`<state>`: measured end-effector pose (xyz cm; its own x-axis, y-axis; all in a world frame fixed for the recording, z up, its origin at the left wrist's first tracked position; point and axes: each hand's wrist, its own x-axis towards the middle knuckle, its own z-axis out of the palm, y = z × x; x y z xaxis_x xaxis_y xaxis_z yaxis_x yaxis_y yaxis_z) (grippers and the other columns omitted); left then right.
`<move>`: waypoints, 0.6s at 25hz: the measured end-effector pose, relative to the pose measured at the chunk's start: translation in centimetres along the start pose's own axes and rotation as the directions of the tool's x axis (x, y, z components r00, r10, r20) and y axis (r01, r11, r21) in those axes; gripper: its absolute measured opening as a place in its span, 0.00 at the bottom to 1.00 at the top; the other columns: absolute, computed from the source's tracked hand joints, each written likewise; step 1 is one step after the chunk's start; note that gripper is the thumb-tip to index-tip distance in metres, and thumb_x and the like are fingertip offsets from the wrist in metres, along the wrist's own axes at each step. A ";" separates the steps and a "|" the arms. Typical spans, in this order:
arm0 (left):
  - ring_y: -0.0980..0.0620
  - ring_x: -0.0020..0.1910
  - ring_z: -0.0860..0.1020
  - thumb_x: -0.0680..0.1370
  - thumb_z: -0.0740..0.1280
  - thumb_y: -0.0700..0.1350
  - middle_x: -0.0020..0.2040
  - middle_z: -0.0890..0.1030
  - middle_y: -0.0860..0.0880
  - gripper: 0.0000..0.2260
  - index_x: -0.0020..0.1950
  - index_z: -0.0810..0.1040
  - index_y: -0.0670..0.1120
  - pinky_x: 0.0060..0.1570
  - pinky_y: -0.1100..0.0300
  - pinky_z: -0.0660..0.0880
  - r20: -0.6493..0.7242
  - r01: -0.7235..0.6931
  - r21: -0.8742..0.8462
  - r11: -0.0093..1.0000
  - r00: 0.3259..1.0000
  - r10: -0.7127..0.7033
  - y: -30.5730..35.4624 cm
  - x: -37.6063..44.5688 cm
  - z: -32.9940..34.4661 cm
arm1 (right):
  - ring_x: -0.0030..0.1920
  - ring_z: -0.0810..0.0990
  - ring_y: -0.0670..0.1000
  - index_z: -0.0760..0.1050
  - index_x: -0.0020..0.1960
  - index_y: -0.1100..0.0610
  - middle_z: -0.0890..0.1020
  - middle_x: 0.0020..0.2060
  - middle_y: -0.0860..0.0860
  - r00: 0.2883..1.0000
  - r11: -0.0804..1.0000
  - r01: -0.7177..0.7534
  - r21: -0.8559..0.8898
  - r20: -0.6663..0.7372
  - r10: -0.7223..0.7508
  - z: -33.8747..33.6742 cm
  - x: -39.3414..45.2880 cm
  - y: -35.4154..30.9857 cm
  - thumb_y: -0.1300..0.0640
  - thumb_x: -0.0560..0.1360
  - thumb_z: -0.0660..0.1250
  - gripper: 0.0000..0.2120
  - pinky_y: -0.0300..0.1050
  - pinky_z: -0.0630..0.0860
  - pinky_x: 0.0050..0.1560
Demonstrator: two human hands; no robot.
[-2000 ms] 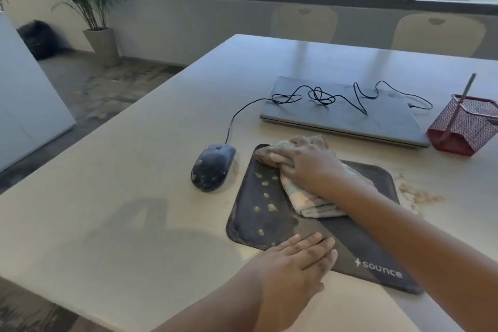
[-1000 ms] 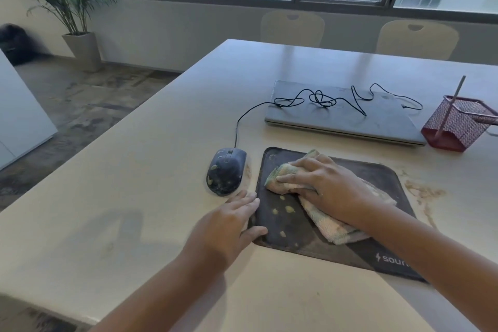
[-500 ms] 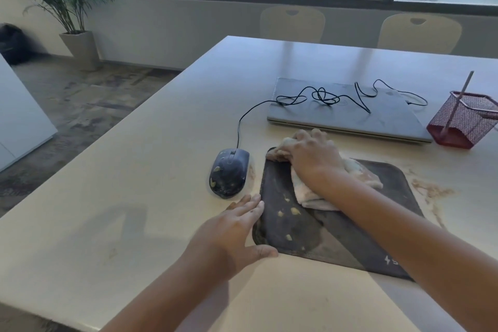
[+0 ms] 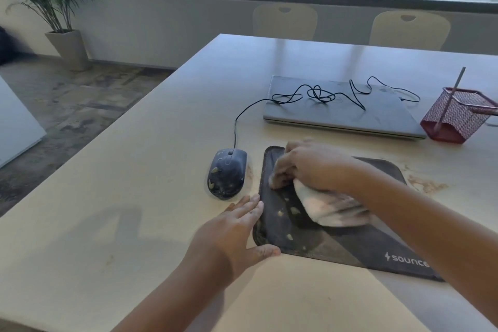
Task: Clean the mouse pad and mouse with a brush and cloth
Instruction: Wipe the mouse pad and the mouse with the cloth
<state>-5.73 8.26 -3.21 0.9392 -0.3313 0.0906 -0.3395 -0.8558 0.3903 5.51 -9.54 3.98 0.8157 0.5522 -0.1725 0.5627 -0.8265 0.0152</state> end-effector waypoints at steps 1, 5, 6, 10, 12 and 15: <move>0.68 0.72 0.45 0.71 0.57 0.69 0.75 0.47 0.62 0.38 0.75 0.50 0.55 0.68 0.70 0.51 -0.002 -0.002 0.000 1.000 1.000 0.002 0.0 0.0 0.0 | 0.56 0.74 0.49 0.77 0.55 0.38 0.75 0.52 0.43 0.995 0.998 0.049 0.035 0.082 -0.051 -0.7 -0.7 0.5 0.54 0.77 0.61 0.14 0.45 0.71 0.56; 0.67 0.72 0.46 0.71 0.58 0.68 0.75 0.48 0.61 0.37 0.75 0.51 0.54 0.68 0.70 0.51 -0.027 -0.020 0.011 1.000 0.999 0.021 -0.2 -0.1 0.0 | 0.60 0.74 0.53 0.75 0.58 0.37 0.77 0.59 0.46 0.972 0.959 -0.167 0.230 -0.124 0.199 -2.1 1.2 1.8 0.49 0.78 0.60 0.13 0.48 0.71 0.57; 0.67 0.72 0.46 0.71 0.58 0.68 0.75 0.49 0.61 0.37 0.75 0.51 0.54 0.68 0.69 0.52 -0.030 -0.022 0.015 1.000 0.999 0.023 -0.1 -0.1 0.1 | 0.63 0.70 0.57 0.71 0.64 0.39 0.73 0.63 0.50 0.959 0.958 -0.198 0.205 -0.159 0.233 -1.4 2.1 1.3 0.46 0.78 0.57 0.15 0.52 0.69 0.62; 0.67 0.72 0.47 0.71 0.57 0.69 0.75 0.49 0.61 0.37 0.75 0.52 0.54 0.68 0.69 0.53 -0.041 -0.036 0.029 0.999 0.998 0.037 0.0 0.0 0.0 | 0.69 0.60 0.59 0.62 0.70 0.39 0.65 0.70 0.49 0.958 0.963 -0.255 0.081 -0.112 0.263 2.1 3.0 -0.7 0.43 0.79 0.53 0.19 0.64 0.63 0.65; 0.68 0.72 0.48 0.71 0.58 0.68 0.75 0.50 0.62 0.37 0.75 0.53 0.54 0.67 0.69 0.54 -0.048 -0.028 0.021 0.999 0.998 0.029 0.1 -0.1 0.0 | 0.69 0.60 0.58 0.62 0.69 0.38 0.64 0.70 0.49 0.967 0.976 -0.208 0.069 -0.137 0.216 2.4 2.4 -0.3 0.47 0.79 0.53 0.19 0.64 0.65 0.64; 0.69 0.72 0.48 0.71 0.59 0.68 0.75 0.51 0.62 0.37 0.75 0.54 0.54 0.66 0.70 0.55 -0.061 -0.027 0.009 1.000 0.998 0.028 0.2 0.1 0.0 | 0.69 0.61 0.57 0.62 0.69 0.38 0.64 0.71 0.49 0.980 0.991 -0.131 0.004 -0.150 0.130 2.9 1.1 -0.1 0.51 0.79 0.53 0.19 0.59 0.65 0.65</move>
<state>-5.73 8.10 -3.14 0.9307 -0.3300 0.1574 -0.3656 -0.8500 0.3793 5.97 -9.12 0.96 0.8928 0.4501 -0.0192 0.4505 -0.8922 0.0339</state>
